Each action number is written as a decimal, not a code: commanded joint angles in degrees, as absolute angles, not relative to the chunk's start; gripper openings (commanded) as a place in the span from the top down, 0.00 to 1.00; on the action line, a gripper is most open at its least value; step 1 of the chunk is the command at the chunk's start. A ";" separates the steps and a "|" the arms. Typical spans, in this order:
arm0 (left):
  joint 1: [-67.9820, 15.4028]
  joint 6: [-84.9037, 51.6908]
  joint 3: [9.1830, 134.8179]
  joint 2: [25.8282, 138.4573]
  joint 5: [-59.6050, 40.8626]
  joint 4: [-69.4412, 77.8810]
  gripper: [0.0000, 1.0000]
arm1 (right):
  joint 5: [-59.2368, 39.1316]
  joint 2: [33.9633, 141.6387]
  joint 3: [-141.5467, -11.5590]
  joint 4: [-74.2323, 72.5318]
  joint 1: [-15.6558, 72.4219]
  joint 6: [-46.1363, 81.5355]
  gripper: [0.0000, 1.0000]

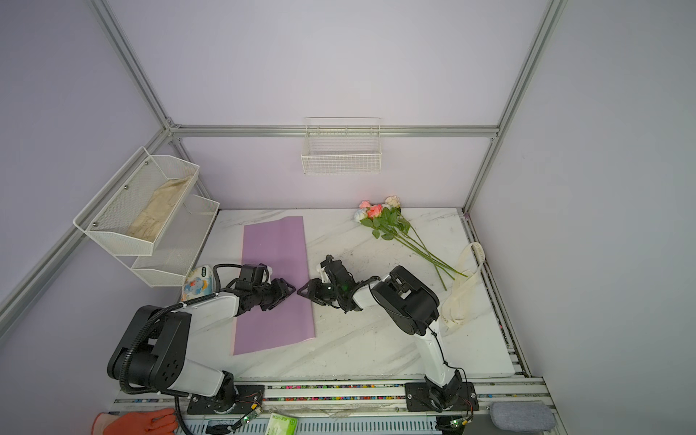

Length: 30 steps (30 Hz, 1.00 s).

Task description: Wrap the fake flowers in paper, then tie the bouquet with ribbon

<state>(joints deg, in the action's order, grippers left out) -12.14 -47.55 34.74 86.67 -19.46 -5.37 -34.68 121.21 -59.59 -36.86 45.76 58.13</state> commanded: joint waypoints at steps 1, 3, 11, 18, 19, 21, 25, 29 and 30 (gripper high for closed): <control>-14.06 -49.39 29.82 91.26 -20.46 -16.71 0.41 | -35.84 120.46 -57.41 -41.92 46.01 60.60 0.72; -14.07 -49.39 30.09 90.14 -21.38 -16.47 0.41 | -36.24 120.30 -56.54 -41.76 45.98 59.77 0.90; -14.24 -49.01 32.90 75.70 -19.94 -23.55 0.35 | -37.68 112.82 -51.12 -33.93 39.40 52.05 1.00; -14.11 -47.29 35.01 70.81 -17.59 -31.83 0.27 | -46.47 109.80 -53.31 -15.96 29.26 34.84 0.99; -14.15 -47.52 34.62 70.59 -17.45 -31.82 0.26 | -47.69 109.93 -54.33 -12.97 28.39 31.78 0.98; -13.89 -47.70 34.13 70.78 -17.10 -31.65 0.26 | -48.73 110.92 -57.27 -5.01 26.98 24.19 0.98; -13.29 -47.57 33.87 72.44 -20.59 -29.35 0.26 | -52.21 112.56 -58.67 -2.35 23.79 20.97 0.98; -12.83 -48.09 33.72 72.90 -22.31 -28.78 0.27 | -54.64 112.73 -59.19 -2.47 22.49 21.67 0.97; -12.70 -48.56 33.13 72.53 -23.05 -27.84 0.27 | -54.73 112.56 -59.32 -2.38 22.43 21.60 0.97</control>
